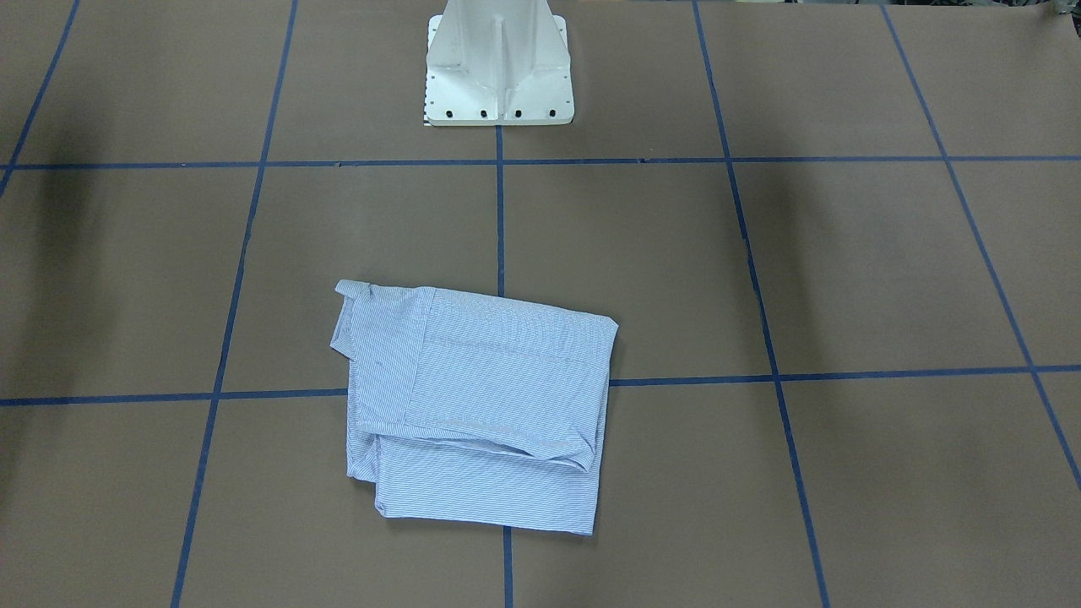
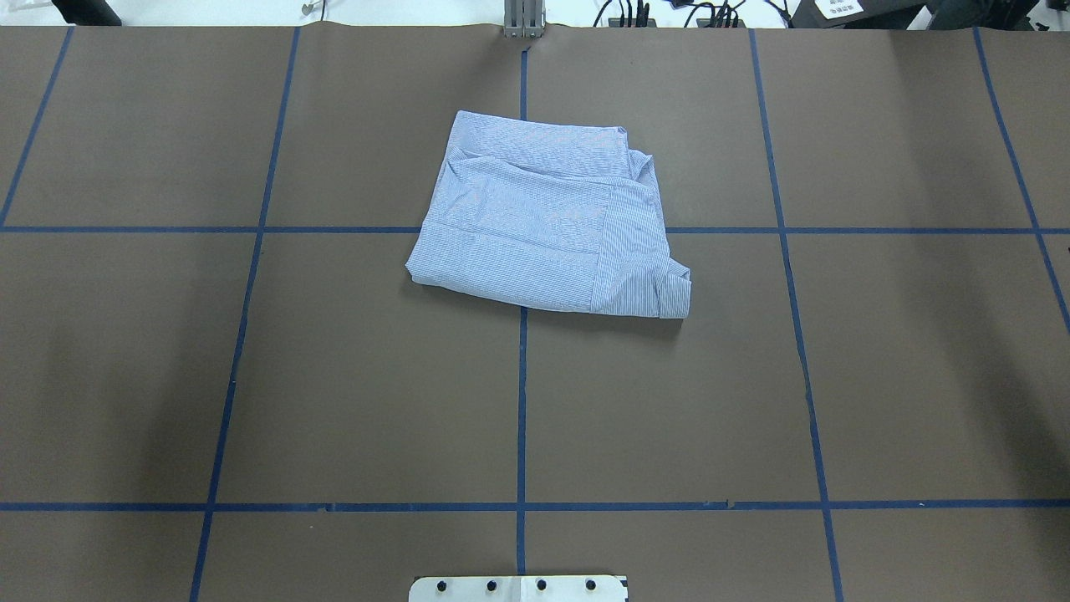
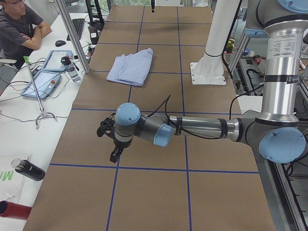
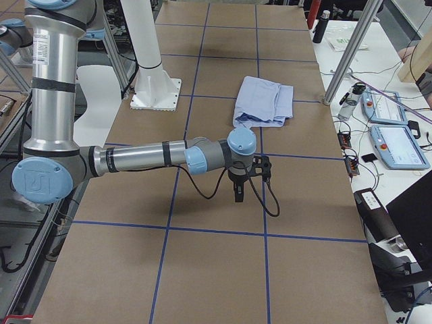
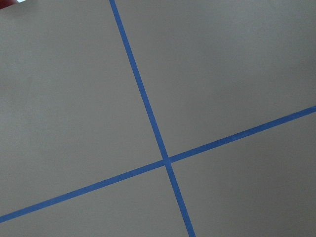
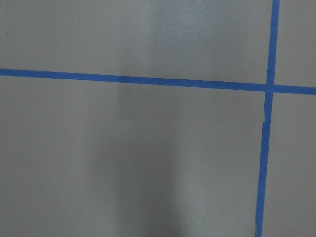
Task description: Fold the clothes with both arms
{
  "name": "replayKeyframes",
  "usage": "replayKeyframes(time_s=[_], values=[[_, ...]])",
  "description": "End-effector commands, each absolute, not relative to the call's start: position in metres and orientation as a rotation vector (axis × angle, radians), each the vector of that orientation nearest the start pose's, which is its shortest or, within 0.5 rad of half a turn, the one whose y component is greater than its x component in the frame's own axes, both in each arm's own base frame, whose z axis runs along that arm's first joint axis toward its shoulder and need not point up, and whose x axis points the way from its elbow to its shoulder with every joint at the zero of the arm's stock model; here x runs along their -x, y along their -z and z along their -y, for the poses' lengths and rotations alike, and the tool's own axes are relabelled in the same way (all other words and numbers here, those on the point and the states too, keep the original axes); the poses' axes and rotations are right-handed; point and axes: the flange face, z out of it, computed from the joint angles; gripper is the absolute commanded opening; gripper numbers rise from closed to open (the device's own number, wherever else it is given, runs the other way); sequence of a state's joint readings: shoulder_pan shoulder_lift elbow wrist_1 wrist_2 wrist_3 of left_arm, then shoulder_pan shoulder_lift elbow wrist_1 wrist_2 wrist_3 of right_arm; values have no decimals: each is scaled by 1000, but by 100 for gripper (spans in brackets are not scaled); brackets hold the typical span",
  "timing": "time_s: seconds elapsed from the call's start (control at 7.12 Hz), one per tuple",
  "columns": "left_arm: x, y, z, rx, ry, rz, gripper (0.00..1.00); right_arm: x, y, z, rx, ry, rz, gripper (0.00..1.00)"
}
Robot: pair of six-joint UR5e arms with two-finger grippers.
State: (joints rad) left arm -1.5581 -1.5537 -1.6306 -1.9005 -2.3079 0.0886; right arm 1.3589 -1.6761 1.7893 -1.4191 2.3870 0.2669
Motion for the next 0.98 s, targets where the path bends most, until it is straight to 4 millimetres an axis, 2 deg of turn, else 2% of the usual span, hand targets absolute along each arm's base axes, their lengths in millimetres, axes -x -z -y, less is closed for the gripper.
replayKeyframes(time_s=[0.0, 0.28, 0.42, 0.56, 0.84], values=[[59, -601, 487, -387, -237, -715, 99, 49, -589, 457, -30, 81, 823, 100], [57, -601, 489, -386, -241, -717, 99, 47, -589, 458, -40, 76, 790, 100], [57, -602, 490, -385, -240, -717, 99, 50, -584, 465, -19, 72, 786, 100], [57, -600, 489, -389, -242, -718, 99, 44, -574, 476, -26, 54, 786, 100], [55, -598, 486, -387, -248, -760, 99, 34, -563, 477, -50, 40, 802, 100]])
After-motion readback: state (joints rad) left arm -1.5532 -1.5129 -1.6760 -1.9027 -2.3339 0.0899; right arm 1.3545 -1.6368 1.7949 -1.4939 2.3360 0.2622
